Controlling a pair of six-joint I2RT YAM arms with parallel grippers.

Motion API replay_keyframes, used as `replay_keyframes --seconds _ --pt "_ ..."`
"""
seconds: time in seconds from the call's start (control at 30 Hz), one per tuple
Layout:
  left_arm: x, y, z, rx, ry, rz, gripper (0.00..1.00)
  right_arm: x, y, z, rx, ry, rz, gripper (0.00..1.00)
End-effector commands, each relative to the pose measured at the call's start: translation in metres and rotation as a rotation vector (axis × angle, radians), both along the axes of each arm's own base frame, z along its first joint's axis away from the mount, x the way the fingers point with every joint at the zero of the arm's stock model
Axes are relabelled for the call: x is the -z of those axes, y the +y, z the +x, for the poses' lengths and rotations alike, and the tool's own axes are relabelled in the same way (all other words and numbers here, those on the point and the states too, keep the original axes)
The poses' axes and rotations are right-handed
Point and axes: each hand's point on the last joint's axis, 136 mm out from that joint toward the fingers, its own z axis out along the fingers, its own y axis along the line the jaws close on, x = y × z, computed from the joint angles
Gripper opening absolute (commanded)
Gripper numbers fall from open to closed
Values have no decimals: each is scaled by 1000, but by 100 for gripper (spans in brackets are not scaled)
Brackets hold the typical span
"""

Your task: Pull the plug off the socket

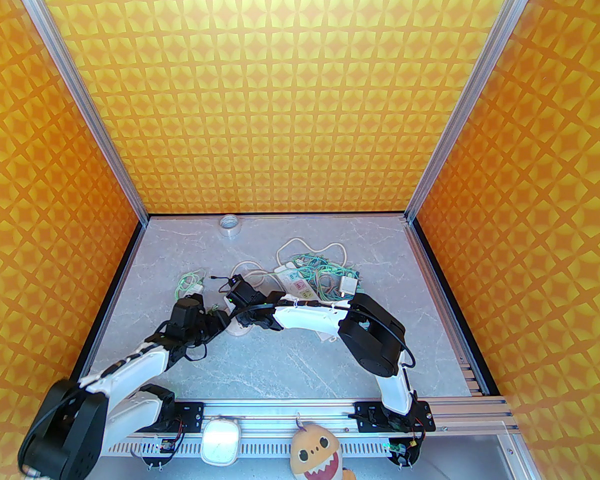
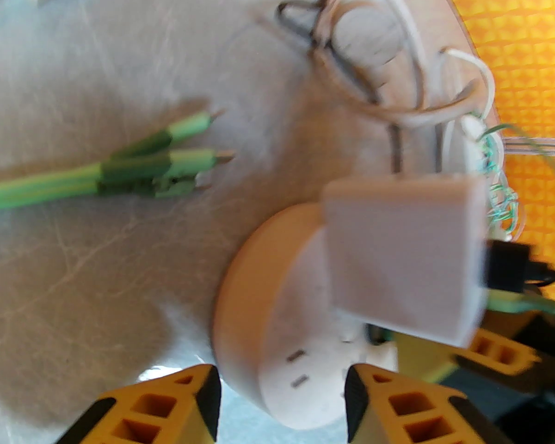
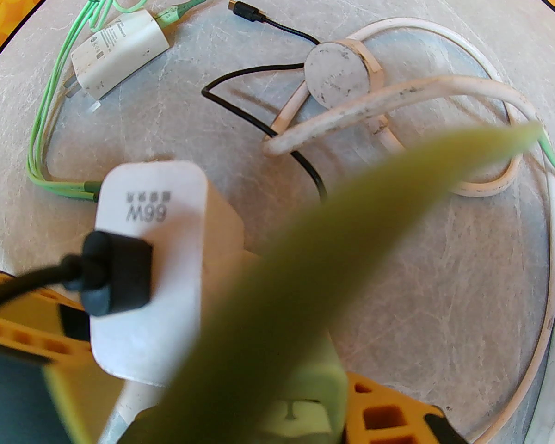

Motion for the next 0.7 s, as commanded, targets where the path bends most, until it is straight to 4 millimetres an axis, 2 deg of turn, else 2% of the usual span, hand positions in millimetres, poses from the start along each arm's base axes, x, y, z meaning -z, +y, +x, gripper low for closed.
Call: replay_keyframes --seconds 0.0,0.17,0.27,0.5,0.67 --pt "1 -6 6 6 -10 25 47 -19 0 -5 4 -11 34 26" --pt "18 -5 -3 10 51 118 39 -18 0 -7 -1 -8 33 26" --pt "29 -2 -8 -4 86 141 31 -17 0 -7 -3 -11 24 26" --pt "42 8 -16 -32 143 189 28 -24 -8 -4 15 -38 16 25" --pt "44 8 -17 -32 156 197 27 -33 -4 -5 24 7 106 24"
